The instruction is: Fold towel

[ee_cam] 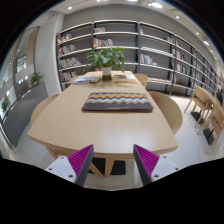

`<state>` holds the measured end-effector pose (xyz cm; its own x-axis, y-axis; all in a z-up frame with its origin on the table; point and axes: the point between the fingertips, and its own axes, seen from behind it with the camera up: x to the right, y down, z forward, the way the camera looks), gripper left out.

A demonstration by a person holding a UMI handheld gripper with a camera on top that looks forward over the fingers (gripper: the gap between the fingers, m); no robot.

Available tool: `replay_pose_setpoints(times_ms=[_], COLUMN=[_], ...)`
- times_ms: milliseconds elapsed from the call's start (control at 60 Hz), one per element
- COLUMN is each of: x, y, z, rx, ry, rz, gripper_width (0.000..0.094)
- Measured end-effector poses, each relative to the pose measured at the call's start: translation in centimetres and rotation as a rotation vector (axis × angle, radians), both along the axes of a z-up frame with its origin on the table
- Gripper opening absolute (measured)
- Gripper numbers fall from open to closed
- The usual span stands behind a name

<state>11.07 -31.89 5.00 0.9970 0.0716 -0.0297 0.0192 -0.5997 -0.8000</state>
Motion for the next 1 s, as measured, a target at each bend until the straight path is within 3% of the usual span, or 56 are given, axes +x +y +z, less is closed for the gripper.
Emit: replay_pose_setpoints(times_ms=[83, 133, 333, 583, 717, 850, 983, 1000], x=[-0.3, -5.3, -11.6, -15.9, -15.4, -14.1, -14.0, -13.8], y=[2.3, 6.0, 17.5, 29.3, 31.4, 31.3, 31.2, 31.3], z=[0.4, -1.1, -1.4, -4.0, -5.4, -5.5, -5.7, -5.6], rx=[-0.018, -0.011, -0.006, -0.051, -0.078, -0.077, -0.1, -0.103], ry=[-0.019, -0.019, -0.023, -0.054, -0.106, -0.114, -0.109, -0.115], rz=[0.034, 0.038, 0.064, 0.051, 0.035, -0.009, 0.015, 0.012], gripper_width=[0.0798, 0.0798, 0.078, 0.0711, 0.0569, 0.0313, 0.0285, 0.023])
